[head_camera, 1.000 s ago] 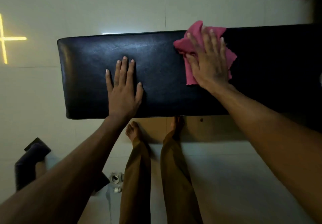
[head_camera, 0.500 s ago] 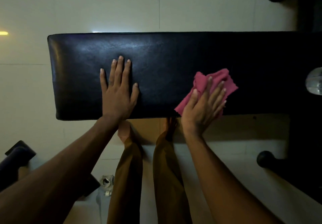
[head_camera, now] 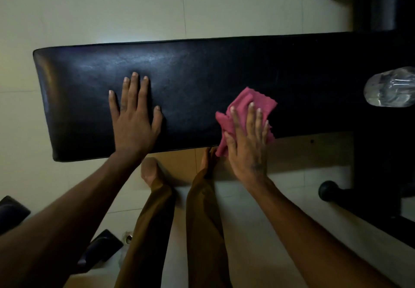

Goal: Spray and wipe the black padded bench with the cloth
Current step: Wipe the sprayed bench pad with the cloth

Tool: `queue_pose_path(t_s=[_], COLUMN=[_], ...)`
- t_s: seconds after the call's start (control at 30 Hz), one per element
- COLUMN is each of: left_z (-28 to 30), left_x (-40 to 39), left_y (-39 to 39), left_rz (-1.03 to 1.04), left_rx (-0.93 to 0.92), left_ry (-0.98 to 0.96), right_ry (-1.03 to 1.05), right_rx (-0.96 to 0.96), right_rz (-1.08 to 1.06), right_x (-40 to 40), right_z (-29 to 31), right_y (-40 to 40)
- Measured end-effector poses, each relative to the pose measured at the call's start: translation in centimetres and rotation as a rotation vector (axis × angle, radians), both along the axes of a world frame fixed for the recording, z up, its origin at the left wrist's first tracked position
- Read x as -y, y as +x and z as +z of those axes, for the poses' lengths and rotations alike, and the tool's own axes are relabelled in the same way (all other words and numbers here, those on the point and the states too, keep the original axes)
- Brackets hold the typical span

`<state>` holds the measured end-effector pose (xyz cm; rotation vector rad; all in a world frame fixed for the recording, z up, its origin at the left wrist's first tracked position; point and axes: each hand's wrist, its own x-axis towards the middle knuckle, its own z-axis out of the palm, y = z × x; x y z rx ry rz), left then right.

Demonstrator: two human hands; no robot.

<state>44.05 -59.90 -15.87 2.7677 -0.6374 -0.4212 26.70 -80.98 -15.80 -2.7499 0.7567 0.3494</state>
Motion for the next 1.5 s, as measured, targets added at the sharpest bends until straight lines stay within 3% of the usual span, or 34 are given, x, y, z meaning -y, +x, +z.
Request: queue_pose_path(t_s=[0.1, 0.37, 0.5, 0.67, 0.8, 0.93, 1.2, 1.37, 1.5], left_z=[0.1, 0.5, 0.7, 0.4, 0.2, 0.1, 0.0, -0.4, -0.6], left_x=[-0.2, 0.5, 3.3, 9.6, 13.7, 14.4, 14.4, 14.6, 14.8], left_y=[0.2, -0.1, -0.5, -0.5, 0.2, 0.2, 0.2, 0.0, -0.2], left_rz=[-0.003, 0.005, -0.023, -0.2, -0.122, -0.085, -0.084, -0.065, -0.052], left_rx=[-0.018, -0.004, 0.028, -0.01, -0.07, -0.092, -0.097, -0.06, -0.042], left_ry=[-0.012, 0.054, 0.027, -0.006, 0.034, 0.074, 0.086, 0.085, 0.091], right_ry=[0.029, -0.006, -0.023, -0.014, 0.049, 0.048, 0.023, -0.004, -0.001], right_rx=[-0.03, 0.046, 0.079, 0.066, 0.085, 0.132, 0.061, 0.052, 0.028], right_rz=[0.144, 0.081, 0.07, 0.043, 0.008, 0.04, 0.135, 0.252, 0.102], right_x=[2.0, 2.9, 6.2, 10.7, 13.1, 12.1, 6.7, 10.2, 12.5], right_z=[0.2, -0.6, -0.8, -0.5, -0.5, -0.4, 0.1, -0.2, 0.4], right_y=[-1.0, 1.0, 5.3, 12.7, 15.7, 13.5, -1.2, 1.2, 6.7])
